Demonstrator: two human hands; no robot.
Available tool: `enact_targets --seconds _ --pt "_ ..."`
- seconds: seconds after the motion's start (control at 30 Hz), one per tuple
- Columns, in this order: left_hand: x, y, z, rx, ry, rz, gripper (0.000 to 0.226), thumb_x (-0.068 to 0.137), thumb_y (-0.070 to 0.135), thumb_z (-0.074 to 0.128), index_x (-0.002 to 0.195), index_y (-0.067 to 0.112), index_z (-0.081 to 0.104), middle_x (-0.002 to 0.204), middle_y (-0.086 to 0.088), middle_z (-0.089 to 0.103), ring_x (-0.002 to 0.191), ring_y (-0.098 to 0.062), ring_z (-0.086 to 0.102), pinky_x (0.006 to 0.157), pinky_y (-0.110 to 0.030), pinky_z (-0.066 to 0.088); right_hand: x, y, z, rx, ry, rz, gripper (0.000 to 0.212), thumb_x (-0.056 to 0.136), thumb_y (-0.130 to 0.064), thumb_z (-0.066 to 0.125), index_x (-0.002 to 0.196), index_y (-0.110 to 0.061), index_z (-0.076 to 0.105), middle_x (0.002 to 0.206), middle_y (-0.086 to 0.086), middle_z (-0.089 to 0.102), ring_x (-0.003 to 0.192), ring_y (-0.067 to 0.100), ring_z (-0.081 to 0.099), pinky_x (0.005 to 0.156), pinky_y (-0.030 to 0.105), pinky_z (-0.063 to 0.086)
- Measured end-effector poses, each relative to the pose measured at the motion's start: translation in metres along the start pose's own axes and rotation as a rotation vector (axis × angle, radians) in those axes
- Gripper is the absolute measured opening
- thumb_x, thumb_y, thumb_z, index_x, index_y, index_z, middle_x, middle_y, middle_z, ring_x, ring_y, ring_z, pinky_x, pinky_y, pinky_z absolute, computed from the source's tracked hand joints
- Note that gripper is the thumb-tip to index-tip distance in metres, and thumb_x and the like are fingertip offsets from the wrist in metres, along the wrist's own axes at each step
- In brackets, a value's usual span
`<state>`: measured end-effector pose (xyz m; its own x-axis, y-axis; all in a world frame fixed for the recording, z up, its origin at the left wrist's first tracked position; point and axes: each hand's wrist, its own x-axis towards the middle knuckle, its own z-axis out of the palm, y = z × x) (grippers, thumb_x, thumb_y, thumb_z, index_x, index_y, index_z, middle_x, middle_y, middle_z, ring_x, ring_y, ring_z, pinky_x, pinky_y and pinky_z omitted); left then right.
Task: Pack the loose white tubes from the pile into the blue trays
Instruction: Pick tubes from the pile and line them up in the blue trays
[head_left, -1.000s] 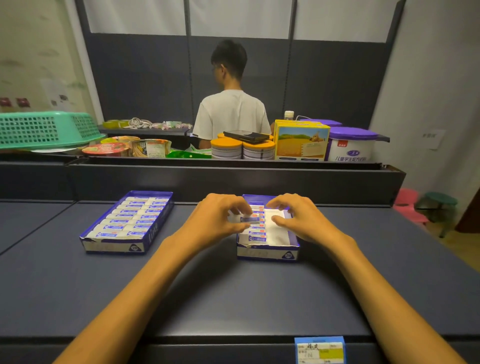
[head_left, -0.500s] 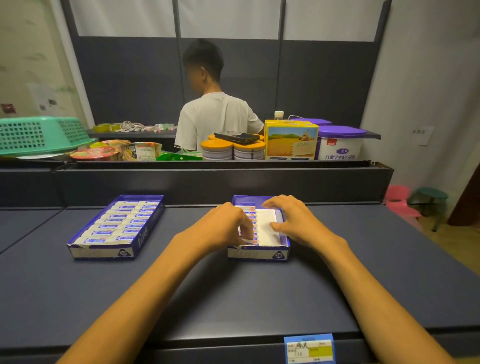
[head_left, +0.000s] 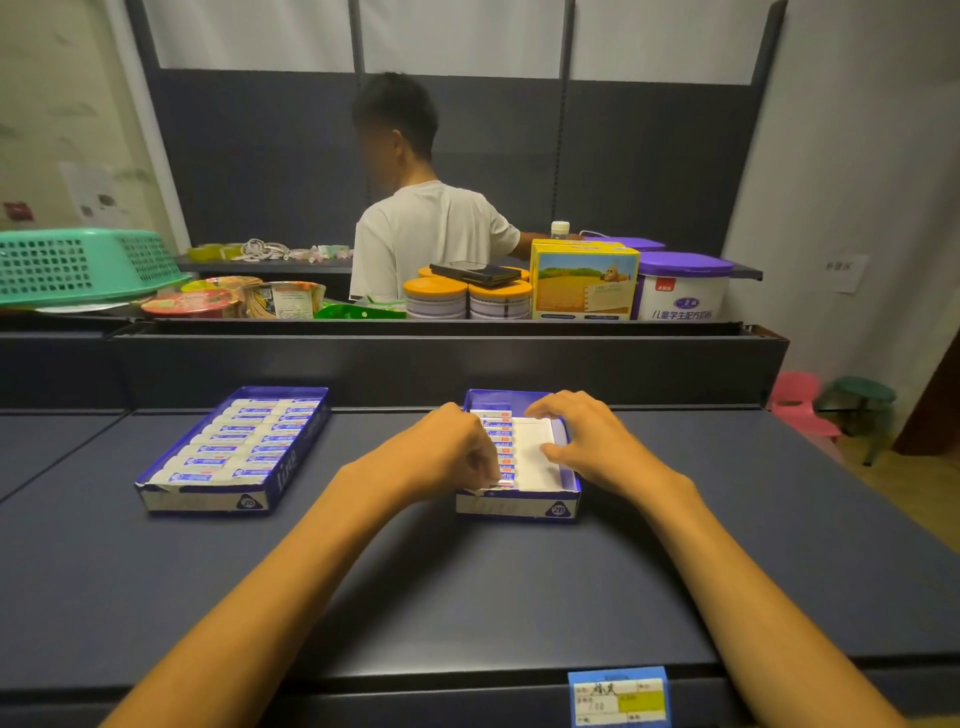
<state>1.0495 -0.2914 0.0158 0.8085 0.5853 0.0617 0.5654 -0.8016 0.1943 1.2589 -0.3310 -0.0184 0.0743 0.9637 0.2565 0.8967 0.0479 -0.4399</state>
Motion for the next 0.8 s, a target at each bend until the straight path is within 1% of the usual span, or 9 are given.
enact_targets --seconds 0.17,0.23,0.3,0.33,0.43,0.53,0.63,0.73,0.8 --pt "-0.0005 0.0018 0.0003 0.026 0.011 0.001 0.022 0.087 0.022 0.07 0.109 0.017 0.073 0.113 0.0 0.07 0.097 -0.011 0.059 0.082 -0.026 0.054 0.0006 -0.0006 0.0013 -0.009 -0.002 -0.004 0.041 0.087 -0.023 0.07 0.123 -0.032 0.054 0.134 -0.008 0.051 0.122 0.009 0.044 0.089 0.022 0.037" --pt "0.0008 0.0026 0.0007 0.038 0.016 0.001 0.024 0.086 0.023 0.071 0.109 0.017 0.072 0.112 -0.001 0.07 0.092 -0.011 0.058 0.081 -0.027 0.054 0.0006 -0.0008 0.0015 -0.006 0.0 -0.002 0.04 0.087 -0.022 0.07 0.122 -0.032 0.054 0.133 -0.008 0.051 0.121 0.009 0.044 0.09 0.022 0.037" --pt "0.0016 0.0024 0.0009 0.036 0.01 -0.01 0.025 0.086 0.023 0.071 0.11 0.016 0.072 0.114 -0.002 0.07 0.094 -0.013 0.061 0.082 -0.028 0.055 0.0004 -0.0008 0.0018 -0.005 -0.002 0.002 0.04 0.087 -0.022 0.07 0.122 -0.031 0.054 0.132 -0.008 0.051 0.119 0.008 0.044 0.09 0.022 0.038" --pt "0.0015 0.002 0.0011 0.037 0.008 -0.014 0.025 0.087 0.023 0.071 0.11 0.016 0.072 0.114 -0.002 0.07 0.095 -0.014 0.061 0.081 -0.027 0.055 0.0004 -0.0007 0.0022 -0.006 -0.001 0.001 0.04 0.086 -0.023 0.071 0.122 -0.031 0.054 0.132 -0.008 0.052 0.118 0.007 0.045 0.09 0.022 0.038" --pt "0.0018 0.0024 0.002 0.053 0.02 -0.017 0.024 0.086 0.023 0.071 0.11 0.017 0.072 0.114 -0.003 0.07 0.089 -0.012 0.059 0.077 -0.025 0.052 0.0001 -0.0009 0.0026 -0.009 0.0 0.003 0.04 0.086 -0.024 0.071 0.121 -0.032 0.055 0.131 -0.008 0.052 0.114 0.005 0.044 0.088 0.021 0.039" --pt "0.0017 0.0035 0.0027 0.073 0.024 -0.019 0.025 0.087 0.022 0.07 0.111 0.017 0.071 0.116 -0.003 0.069 0.091 -0.011 0.057 0.074 -0.022 0.048 -0.0003 -0.0022 0.0029 -0.009 -0.002 0.013 0.04 0.086 -0.024 0.071 0.122 -0.031 0.054 0.132 -0.007 0.052 0.119 0.009 0.046 0.09 0.024 0.04" --pt "0.0032 0.003 0.0032 0.065 0.033 -0.023 0.025 0.087 0.022 0.07 0.111 0.017 0.071 0.116 -0.003 0.068 0.088 -0.009 0.053 0.071 -0.021 0.047 -0.0007 -0.0033 0.0024 -0.009 -0.003 0.016 0.04 0.086 -0.024 0.071 0.123 -0.031 0.054 0.132 -0.007 0.052 0.12 0.01 0.046 0.09 0.024 0.04" --pt "0.0037 0.0018 0.0037 0.076 0.03 -0.018 0.024 0.086 0.023 0.071 0.11 0.018 0.071 0.115 -0.003 0.068 0.088 -0.011 0.055 0.069 -0.02 0.045 -0.0008 -0.0036 0.0018 -0.009 -0.004 0.012 0.041 0.087 -0.024 0.071 0.123 -0.03 0.054 0.133 -0.006 0.052 0.12 0.009 0.045 0.089 0.023 0.039" --pt "0.0037 -0.0012 0.0031 0.047 0.027 -0.008 0.024 0.085 0.023 0.072 0.109 0.018 0.072 0.113 -0.002 0.07 0.091 -0.014 0.061 0.071 -0.021 0.049 -0.0018 -0.0031 0.0012 -0.01 0.001 0.004 0.04 0.087 -0.027 0.07 0.124 -0.03 0.053 0.134 -0.007 0.052 0.12 0.008 0.045 0.088 0.021 0.039"
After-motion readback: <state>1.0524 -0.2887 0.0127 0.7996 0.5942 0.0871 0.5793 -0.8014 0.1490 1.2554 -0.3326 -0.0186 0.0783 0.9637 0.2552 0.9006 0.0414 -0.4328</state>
